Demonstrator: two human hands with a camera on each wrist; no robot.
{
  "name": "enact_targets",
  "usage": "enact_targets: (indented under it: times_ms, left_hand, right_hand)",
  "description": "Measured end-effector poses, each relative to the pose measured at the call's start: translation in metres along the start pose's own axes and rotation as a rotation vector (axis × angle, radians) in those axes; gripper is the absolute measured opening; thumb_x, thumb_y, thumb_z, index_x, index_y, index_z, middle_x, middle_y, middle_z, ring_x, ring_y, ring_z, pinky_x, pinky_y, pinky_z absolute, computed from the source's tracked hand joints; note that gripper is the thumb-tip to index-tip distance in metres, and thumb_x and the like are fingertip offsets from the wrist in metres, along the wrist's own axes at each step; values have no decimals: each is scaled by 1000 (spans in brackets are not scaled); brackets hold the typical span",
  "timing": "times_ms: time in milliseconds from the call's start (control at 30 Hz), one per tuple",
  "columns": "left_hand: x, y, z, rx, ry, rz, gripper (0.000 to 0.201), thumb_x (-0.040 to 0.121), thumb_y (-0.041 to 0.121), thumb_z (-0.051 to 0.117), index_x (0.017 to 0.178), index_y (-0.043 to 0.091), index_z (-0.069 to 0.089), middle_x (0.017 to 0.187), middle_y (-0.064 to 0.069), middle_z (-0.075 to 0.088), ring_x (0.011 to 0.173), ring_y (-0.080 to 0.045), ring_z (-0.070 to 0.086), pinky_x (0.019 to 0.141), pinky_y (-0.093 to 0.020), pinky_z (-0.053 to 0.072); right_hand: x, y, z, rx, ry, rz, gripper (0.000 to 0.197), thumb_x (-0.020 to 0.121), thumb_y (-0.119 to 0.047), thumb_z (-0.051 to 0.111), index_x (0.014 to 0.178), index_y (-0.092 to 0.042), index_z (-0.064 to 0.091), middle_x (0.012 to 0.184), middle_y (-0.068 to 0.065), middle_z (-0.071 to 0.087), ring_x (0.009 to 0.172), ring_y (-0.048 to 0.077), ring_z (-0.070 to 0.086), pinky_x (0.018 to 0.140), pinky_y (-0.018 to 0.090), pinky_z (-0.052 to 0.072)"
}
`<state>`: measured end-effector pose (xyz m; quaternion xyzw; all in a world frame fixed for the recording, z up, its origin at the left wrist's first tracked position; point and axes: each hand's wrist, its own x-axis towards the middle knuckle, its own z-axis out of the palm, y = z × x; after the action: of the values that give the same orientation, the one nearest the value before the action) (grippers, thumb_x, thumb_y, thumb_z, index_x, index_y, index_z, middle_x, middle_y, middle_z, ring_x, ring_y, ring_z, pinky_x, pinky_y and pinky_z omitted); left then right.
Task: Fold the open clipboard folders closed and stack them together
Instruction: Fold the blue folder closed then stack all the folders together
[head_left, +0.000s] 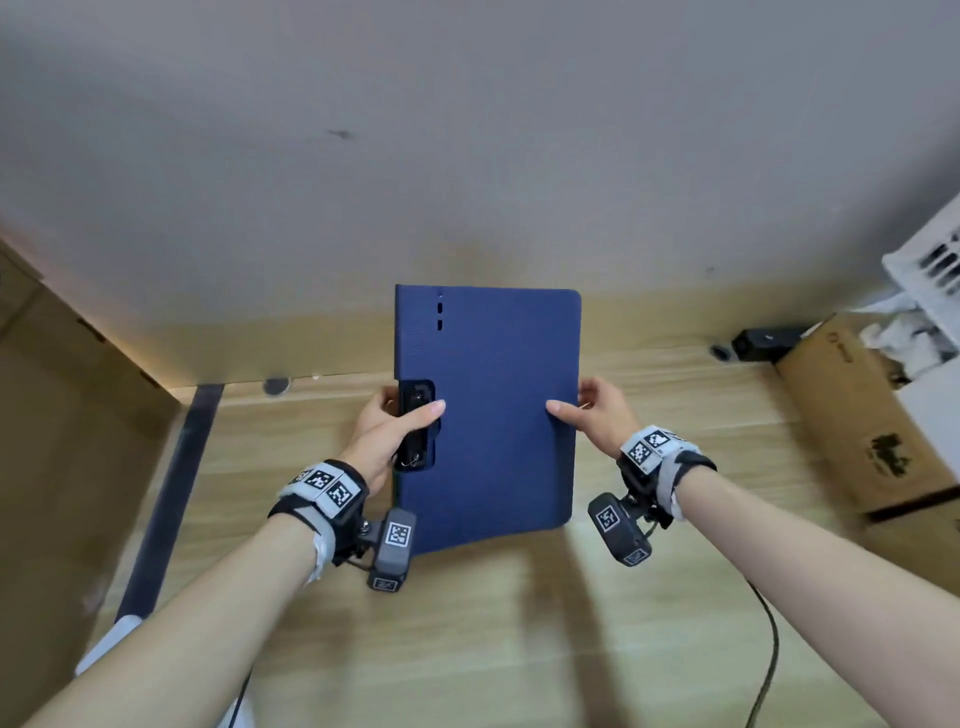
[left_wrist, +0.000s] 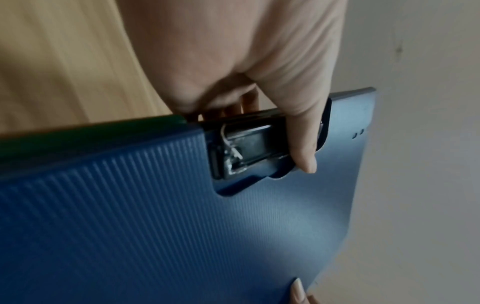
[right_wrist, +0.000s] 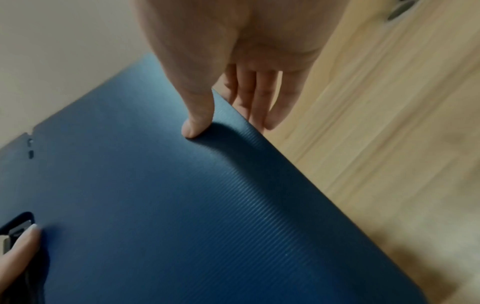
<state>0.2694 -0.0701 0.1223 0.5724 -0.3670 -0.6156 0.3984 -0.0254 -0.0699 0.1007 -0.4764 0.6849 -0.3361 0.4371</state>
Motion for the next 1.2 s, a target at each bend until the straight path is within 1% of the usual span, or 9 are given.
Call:
enact_targets:
  times_ms: [100,233,400,533,700,900,967,1100,1200]
  left_hand:
    - [0,10,20,97,-28,95,61,58,26,92,110,22,59,111,1,70,95,-13,69,75,-28,55]
    - [2,5,40,263,-20,205,55,64,11,90,110,20,61,108,6,70,100,-7,66,83,-25,52]
    - [-7,-29,54,388,-6,184,50,61,-2,88,98,21,64,94,13,68,88,-3,64,69,-12,50]
    - [-9,-44,55,382,30,142,51,62,2,88,96,28,62,98,12,69,94,-8,66,80,-27,52]
    - [-5,-30,56,495,-18,104,49,66,3,85,108,16,63,106,-2,70,100,-23,67,87,-37,53]
    - [-36,6,61,359,-33,178,54,81,-5,65,127,17,48,111,5,66,103,-10,62,84,-22,51]
    - [-37,17,63,195,-77,197,61,84,8,66,137,24,42,128,6,62,118,-9,58,97,-25,46]
    - [-15,10,60,20,-36,143,87,73,60,74,147,38,34,151,7,45,141,-17,39,118,-50,25]
    - [-22,25,74,1,36,158,72,79,66,62,138,27,50,139,1,58,132,-20,50,115,-52,31]
  right_hand:
    - [-2,-2,-27,-10,71,-67,37,76,-21,81,103,-11,58,90,-5,62,78,13,57,71,25,47]
    - [-4,11,-49,-3,125,-93,40,65,-29,84,97,-25,60,95,-4,70,86,19,65,81,37,53]
    - [-10,44,-57,-32,21,-35,51,58,-42,82,102,-22,65,98,-1,74,92,21,69,89,47,54]
    - [-23,35,-61,-13,-47,-61,34,76,-18,79,107,-14,67,103,1,74,99,18,69,93,37,53]
    - [-29,-3,-70,108,-64,-145,39,76,-14,79,111,-21,63,105,-6,73,97,9,68,82,18,52]
    - [-30,-6,-69,212,-61,-146,84,58,-42,89,131,-22,52,127,-4,65,119,16,60,105,44,46]
    - [-31,-4,-65,274,-72,-137,84,60,-42,88,132,-27,49,130,-5,63,124,16,57,107,44,43]
    - [-34,-19,-57,457,-73,-109,43,75,-50,76,112,-34,59,120,-5,68,118,15,60,105,36,42]
    - [-23,-25,-54,473,4,-22,66,71,-77,61,105,-20,62,121,-1,65,116,19,58,105,41,40]
